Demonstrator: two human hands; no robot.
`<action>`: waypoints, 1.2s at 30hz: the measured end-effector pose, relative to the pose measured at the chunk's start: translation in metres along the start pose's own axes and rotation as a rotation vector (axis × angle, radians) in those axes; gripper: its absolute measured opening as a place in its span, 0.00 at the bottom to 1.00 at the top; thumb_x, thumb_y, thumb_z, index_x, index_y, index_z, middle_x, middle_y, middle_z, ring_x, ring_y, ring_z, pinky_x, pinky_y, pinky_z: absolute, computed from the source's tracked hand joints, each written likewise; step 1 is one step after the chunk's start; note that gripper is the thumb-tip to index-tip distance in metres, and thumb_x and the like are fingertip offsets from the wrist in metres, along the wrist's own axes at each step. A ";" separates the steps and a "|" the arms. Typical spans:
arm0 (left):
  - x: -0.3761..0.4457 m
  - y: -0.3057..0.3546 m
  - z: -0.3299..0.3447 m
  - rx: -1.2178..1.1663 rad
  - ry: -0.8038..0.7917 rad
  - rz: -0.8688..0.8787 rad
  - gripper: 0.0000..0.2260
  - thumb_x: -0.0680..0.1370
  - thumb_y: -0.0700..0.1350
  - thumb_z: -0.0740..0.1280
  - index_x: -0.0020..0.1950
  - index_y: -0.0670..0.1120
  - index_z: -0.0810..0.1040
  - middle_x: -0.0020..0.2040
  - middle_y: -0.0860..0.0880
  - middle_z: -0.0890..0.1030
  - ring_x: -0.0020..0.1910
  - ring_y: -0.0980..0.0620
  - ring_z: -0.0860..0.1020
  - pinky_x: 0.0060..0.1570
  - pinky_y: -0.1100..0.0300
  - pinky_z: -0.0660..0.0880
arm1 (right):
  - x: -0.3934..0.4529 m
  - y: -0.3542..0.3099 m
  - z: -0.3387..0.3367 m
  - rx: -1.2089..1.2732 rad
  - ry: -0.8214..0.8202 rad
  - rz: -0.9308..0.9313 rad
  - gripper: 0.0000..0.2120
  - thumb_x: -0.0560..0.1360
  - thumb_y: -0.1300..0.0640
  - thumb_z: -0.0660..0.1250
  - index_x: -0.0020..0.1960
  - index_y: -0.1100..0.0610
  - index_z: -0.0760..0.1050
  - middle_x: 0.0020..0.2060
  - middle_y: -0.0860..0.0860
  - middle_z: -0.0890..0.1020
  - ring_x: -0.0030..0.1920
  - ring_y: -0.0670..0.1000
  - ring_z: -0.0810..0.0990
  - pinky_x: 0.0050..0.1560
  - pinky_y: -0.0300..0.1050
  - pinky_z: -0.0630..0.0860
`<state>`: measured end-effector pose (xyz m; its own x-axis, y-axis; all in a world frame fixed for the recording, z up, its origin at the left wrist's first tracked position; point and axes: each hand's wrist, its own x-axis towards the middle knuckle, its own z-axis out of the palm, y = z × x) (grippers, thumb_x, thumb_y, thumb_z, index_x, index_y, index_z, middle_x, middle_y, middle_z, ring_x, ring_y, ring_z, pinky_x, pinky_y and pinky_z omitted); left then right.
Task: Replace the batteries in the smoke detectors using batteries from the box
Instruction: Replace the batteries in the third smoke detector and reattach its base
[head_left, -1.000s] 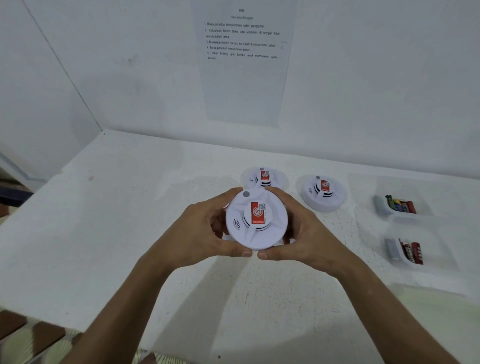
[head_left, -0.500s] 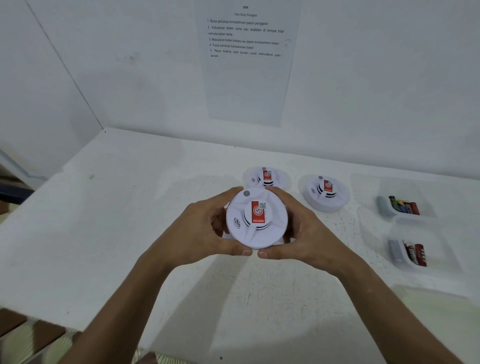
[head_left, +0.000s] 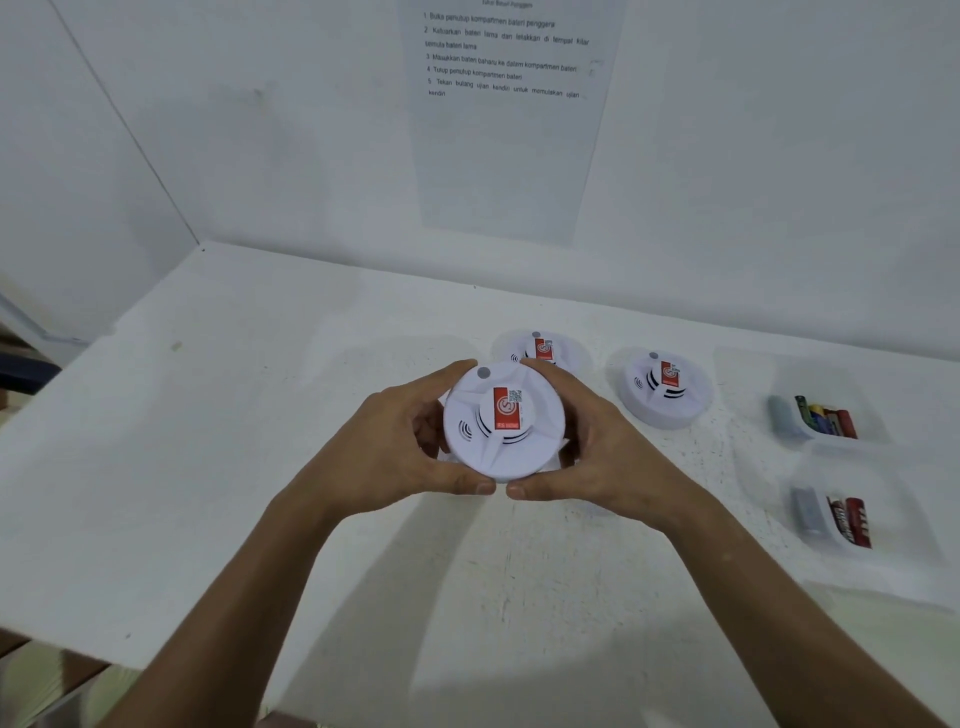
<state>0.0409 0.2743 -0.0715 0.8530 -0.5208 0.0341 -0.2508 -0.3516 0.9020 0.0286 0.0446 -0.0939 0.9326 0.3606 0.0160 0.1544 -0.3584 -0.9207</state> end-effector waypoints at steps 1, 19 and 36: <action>0.003 -0.001 -0.003 0.000 0.002 0.002 0.34 0.66 0.44 0.80 0.68 0.57 0.72 0.54 0.58 0.83 0.49 0.57 0.82 0.45 0.69 0.75 | 0.006 -0.001 -0.001 -0.012 -0.004 -0.001 0.47 0.64 0.58 0.82 0.76 0.47 0.62 0.68 0.42 0.75 0.66 0.46 0.75 0.63 0.51 0.77; 0.093 -0.104 -0.081 0.261 0.122 -0.140 0.30 0.60 0.47 0.83 0.56 0.65 0.75 0.51 0.63 0.77 0.51 0.61 0.74 0.48 0.65 0.71 | 0.168 0.027 0.024 -0.309 -0.042 0.172 0.32 0.57 0.58 0.84 0.56 0.54 0.73 0.54 0.51 0.82 0.54 0.54 0.79 0.52 0.51 0.79; 0.097 -0.101 -0.080 0.440 0.161 -0.296 0.40 0.69 0.51 0.77 0.76 0.47 0.62 0.73 0.49 0.65 0.70 0.49 0.67 0.67 0.55 0.67 | 0.148 0.027 0.023 -0.307 0.052 0.180 0.39 0.64 0.56 0.80 0.71 0.57 0.68 0.63 0.48 0.75 0.63 0.48 0.73 0.61 0.41 0.70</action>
<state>0.1856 0.3216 -0.1248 0.9667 -0.2367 -0.0973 -0.1273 -0.7747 0.6194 0.1633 0.1081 -0.1251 0.9678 0.2272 -0.1085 0.0702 -0.6572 -0.7504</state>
